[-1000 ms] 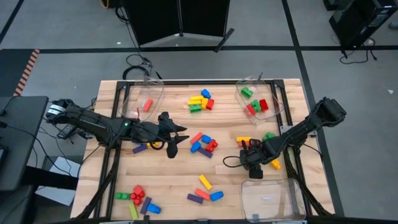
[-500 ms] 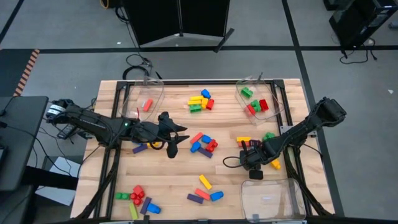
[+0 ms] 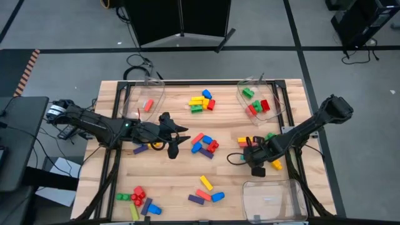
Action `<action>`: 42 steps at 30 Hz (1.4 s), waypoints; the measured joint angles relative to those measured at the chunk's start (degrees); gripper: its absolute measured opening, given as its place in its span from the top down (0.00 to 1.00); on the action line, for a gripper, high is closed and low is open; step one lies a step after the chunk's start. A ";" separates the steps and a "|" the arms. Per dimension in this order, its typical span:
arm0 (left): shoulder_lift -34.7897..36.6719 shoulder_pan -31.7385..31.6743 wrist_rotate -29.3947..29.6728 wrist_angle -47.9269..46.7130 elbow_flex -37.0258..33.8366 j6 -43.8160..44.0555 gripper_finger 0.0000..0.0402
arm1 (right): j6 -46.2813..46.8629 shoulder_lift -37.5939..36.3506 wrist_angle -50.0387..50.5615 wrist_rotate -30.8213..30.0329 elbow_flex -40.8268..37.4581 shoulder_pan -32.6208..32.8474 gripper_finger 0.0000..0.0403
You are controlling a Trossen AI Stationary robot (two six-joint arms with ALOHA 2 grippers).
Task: Sort blocks by size
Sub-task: Put the light blue block into the top left transparent bin
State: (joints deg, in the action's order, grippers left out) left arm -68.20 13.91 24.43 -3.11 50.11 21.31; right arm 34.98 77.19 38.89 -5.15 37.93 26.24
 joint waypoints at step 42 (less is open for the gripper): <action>3.07 -16.20 0.78 20.07 0.07 14.24 0.56 | -27.71 12.86 -23.99 -25.57 42.09 -24.81 0.71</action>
State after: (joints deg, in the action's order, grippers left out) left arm -65.14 -2.28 25.21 16.95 50.17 35.54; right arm 7.27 90.05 14.90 -30.72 80.03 1.43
